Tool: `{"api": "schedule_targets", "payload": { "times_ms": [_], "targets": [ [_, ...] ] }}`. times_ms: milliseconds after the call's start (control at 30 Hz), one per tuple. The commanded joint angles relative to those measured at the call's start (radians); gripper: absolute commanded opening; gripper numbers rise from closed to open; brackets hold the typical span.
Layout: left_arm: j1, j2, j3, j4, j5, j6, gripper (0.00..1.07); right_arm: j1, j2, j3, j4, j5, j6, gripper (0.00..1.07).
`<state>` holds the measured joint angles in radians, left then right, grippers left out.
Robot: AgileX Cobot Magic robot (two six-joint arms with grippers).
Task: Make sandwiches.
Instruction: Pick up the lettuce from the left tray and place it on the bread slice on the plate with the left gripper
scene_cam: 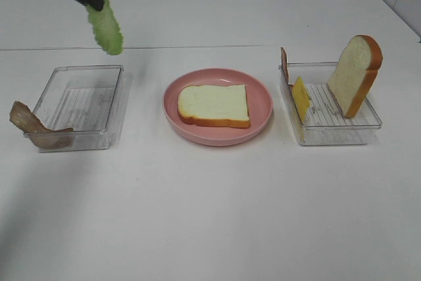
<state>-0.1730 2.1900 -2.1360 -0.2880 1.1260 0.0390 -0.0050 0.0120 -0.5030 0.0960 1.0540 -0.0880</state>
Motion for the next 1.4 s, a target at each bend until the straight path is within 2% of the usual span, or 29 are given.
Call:
{"api": "schedule_targets", "payload": {
  "times_ms": [33, 67, 100, 333, 400, 567, 767, 1200, 1267, 1367, 1400],
  "targets": [
    [-0.065, 0.006, -0.042, -0.147, -0.02, 0.075, 0.0, 0.0, 0.002, 0.002, 0.0, -0.002, 0.004, 0.97],
    [-0.065, 0.006, -0.042, -0.147, -0.02, 0.075, 0.0, 0.0, 0.002, 0.002, 0.0, -0.002, 0.004, 0.97],
    [-0.09, 0.025, -0.058, -0.187, -0.021, 0.099, 0.0, 0.0, 0.002, 0.002, 0.0, -0.002, 0.004, 0.97],
    [-0.166, 0.085, -0.068, -0.272, -0.073, 0.121, 0.0, 0.0, 0.002, 0.002, 0.0, -0.002, 0.004, 0.97],
    [-0.2, 0.116, -0.068, -0.32, -0.106, 0.155, 0.0, 0.0, 0.002, 0.002, 0.0, -0.002, 0.004, 0.97],
    [-0.244, 0.164, -0.068, -0.387, -0.162, 0.184, 0.0, 0.0, 0.002, 0.002, 0.0, -0.002, 0.004, 0.97],
    [-0.284, 0.218, -0.068, -0.447, -0.2, 0.184, 0.0, 0.0, 0.002, 0.002, 0.0, -0.002, 0.004, 0.97],
    [-0.305, 0.291, -0.068, -0.46, -0.207, 0.181, 0.0, 0.0, 0.002, 0.002, 0.0, -0.002, 0.004, 0.97],
    [-0.305, 0.31, -0.068, -0.41, -0.194, 0.182, 0.0, 0.0, 0.002, 0.002, 0.0, -0.002, 0.004, 0.97],
    [-0.305, 0.311, -0.068, -0.396, -0.194, 0.179, 0.0, 0.0, 0.002, 0.002, 0.0, -0.002, 0.004, 0.97],
    [-0.305, 0.313, -0.068, -0.359, -0.193, 0.178, 0.0, 0.0, 0.002, 0.002, 0.0, -0.002, 0.004, 0.97]
  ]
}}
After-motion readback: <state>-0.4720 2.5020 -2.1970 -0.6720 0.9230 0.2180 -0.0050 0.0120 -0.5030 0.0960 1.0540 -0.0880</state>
